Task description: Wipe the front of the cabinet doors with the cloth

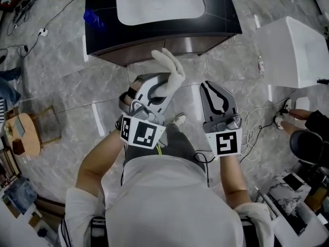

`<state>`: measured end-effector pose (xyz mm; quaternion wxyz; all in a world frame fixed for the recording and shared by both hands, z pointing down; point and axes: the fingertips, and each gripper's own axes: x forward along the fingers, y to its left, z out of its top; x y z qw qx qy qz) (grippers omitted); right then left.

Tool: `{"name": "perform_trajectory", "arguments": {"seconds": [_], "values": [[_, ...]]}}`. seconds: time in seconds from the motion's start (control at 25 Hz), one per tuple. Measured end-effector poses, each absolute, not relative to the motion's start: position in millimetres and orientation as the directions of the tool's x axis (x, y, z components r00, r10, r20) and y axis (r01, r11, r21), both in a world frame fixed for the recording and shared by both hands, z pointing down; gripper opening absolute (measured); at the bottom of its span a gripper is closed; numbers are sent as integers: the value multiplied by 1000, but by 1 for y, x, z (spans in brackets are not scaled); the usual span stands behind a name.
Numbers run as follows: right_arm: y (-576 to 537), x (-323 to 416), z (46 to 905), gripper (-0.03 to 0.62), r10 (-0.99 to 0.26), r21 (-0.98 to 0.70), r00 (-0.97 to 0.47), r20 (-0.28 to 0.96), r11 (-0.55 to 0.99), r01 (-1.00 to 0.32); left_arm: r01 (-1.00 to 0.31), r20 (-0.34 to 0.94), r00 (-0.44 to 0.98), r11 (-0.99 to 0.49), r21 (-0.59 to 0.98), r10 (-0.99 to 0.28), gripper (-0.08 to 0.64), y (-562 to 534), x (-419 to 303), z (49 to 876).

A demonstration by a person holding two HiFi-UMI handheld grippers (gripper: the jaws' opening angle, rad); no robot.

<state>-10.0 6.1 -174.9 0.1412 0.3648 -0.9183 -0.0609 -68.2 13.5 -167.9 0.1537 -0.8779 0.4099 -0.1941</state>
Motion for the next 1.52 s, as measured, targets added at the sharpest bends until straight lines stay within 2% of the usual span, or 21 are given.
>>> {"name": "perform_trajectory", "arguments": {"seconds": [0.6, 1.2, 1.52], "values": [[8, -23, -259, 52, -698, 268, -709, 99, 705, -656, -728, 131, 496, -494, -476, -858, 58, 20, -108, -250], [-6, -20, -290, 52, -711, 300, -702, 44, 680, -669, -751, 91, 464, -446, -487, -881, 58, 13, -122, -274], [-6, -16, -285, 52, -715, 306, -696, 59, 677, -669, -756, 100, 464, -453, -473, -880, 58, 14, -120, -271]]}}
